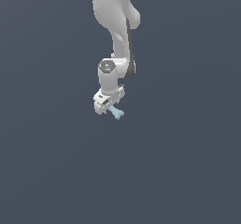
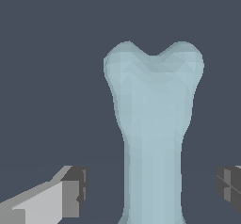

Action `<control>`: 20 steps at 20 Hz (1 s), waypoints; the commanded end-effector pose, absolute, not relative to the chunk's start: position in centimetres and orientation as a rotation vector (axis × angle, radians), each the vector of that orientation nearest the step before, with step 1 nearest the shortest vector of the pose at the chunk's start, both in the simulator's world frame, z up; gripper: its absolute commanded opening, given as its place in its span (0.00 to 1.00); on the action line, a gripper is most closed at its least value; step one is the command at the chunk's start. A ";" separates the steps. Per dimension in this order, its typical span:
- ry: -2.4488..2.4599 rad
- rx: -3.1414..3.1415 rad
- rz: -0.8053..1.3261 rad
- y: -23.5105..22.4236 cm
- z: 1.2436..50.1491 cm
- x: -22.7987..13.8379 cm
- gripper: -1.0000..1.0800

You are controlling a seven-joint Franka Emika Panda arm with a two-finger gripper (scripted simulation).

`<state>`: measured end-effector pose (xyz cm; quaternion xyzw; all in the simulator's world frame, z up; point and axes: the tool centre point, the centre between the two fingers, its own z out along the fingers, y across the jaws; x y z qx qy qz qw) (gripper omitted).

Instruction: Pick up the object and move it to a goal position.

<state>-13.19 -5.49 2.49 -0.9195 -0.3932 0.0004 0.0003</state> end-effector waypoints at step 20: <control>-1.237 -2.889 0.000 -4.9 1.8 -13.0 0.00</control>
